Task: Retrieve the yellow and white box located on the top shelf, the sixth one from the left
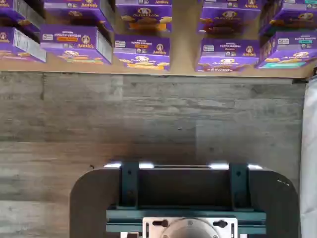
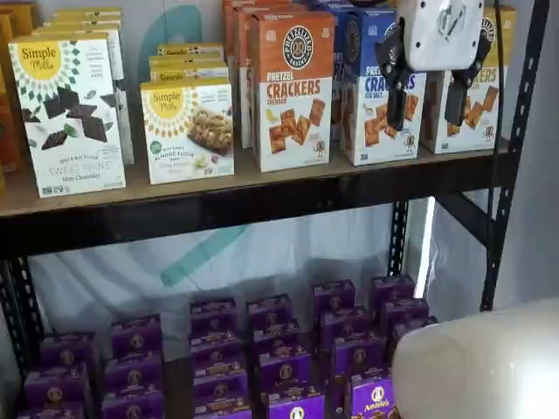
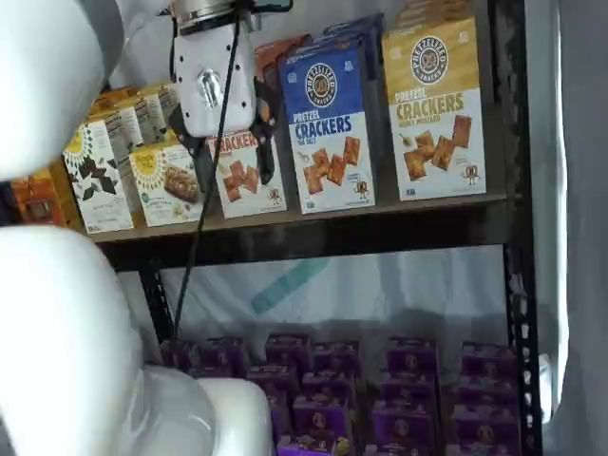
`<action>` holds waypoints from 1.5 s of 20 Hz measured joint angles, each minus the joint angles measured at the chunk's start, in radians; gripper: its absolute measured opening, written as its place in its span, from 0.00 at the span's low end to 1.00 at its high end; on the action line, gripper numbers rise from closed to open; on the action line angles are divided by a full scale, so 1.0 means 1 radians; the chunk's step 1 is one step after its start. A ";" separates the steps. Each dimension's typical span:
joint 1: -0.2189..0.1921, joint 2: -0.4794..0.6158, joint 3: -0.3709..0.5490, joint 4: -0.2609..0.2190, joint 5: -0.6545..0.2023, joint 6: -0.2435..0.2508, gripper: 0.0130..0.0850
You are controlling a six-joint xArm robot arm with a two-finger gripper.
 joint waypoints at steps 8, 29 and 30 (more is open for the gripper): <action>-0.087 -0.032 0.032 0.098 -0.056 -0.052 1.00; -0.291 0.067 0.052 -0.124 -0.283 -0.311 1.00; -0.316 0.078 0.045 -0.117 -0.298 -0.334 1.00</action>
